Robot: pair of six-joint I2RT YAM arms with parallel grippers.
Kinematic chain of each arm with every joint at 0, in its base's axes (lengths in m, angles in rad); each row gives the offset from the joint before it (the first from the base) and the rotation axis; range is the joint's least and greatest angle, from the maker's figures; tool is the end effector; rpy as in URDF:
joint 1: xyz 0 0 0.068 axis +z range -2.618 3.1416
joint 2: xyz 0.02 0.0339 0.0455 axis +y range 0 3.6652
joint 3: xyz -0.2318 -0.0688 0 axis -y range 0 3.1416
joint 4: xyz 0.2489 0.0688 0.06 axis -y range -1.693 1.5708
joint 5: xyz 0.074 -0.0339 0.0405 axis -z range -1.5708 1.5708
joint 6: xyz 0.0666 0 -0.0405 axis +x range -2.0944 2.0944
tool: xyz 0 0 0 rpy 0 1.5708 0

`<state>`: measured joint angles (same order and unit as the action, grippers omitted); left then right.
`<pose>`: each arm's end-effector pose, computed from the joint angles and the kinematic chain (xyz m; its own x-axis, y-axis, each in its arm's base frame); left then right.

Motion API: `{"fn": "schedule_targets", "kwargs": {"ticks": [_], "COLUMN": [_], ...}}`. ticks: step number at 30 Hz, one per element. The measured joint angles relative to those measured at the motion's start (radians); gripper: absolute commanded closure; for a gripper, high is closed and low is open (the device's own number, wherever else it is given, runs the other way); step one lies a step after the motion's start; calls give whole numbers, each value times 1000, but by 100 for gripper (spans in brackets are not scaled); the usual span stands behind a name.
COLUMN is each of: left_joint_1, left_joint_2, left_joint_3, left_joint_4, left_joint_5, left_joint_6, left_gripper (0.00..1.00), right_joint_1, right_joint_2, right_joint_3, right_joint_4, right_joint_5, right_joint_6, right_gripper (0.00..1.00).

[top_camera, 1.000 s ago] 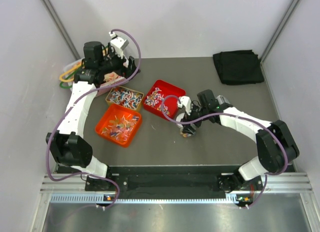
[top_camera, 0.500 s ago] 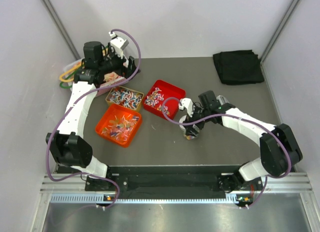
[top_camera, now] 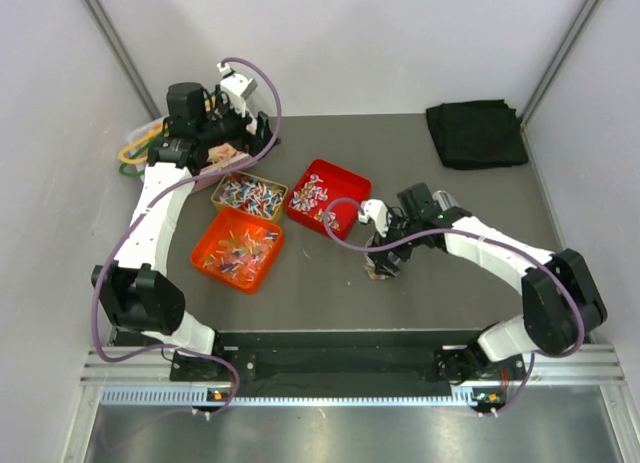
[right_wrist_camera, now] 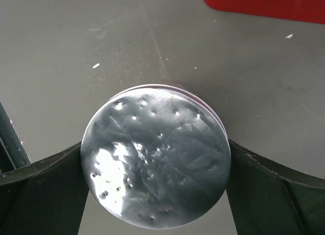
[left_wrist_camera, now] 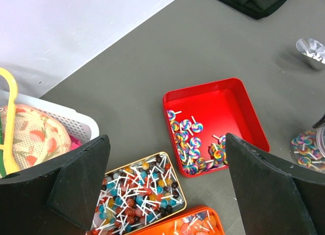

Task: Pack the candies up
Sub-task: Place the packing bottle at the center of the board, then reset both arms

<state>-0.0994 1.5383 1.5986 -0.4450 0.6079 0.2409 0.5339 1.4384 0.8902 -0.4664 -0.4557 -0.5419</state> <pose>0.3709 -0.0752 0.3718 -0.2175 0.2185 -0.9513 0.6798 0.7333 0.0130 0.2466 0.1798 0.1511 -0.2875 -0.7080 -0.6451 -0.9399 0.3380 0.0479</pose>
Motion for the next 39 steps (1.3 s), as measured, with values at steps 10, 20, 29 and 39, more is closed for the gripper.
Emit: {"fn": "schedule_targets", "kwargs": {"ticks": [10, 20, 29, 39], "left_joint_1": [1, 36, 143, 267], "left_joint_2": [0, 56, 200, 233], "left_joint_3": [7, 156, 375, 479], "left_joint_4": [0, -27, -75, -100], "left_joint_5": [-47, -106, -183, -171], "left_joint_6": [-5, -79, -117, -163], "left_gripper": [1, 1, 1, 1], "right_joint_1": [1, -132, -426, -524], "right_joint_2": [-132, -260, -291, -291], "right_joint_3": [128, 396, 631, 755], "right_joint_4": [-129, -177, -70, 2], "right_joint_5": [55, 218, 420, 488], "right_joint_6": [23, 32, 72, 121], "right_gripper": [1, 1, 1, 1]}}
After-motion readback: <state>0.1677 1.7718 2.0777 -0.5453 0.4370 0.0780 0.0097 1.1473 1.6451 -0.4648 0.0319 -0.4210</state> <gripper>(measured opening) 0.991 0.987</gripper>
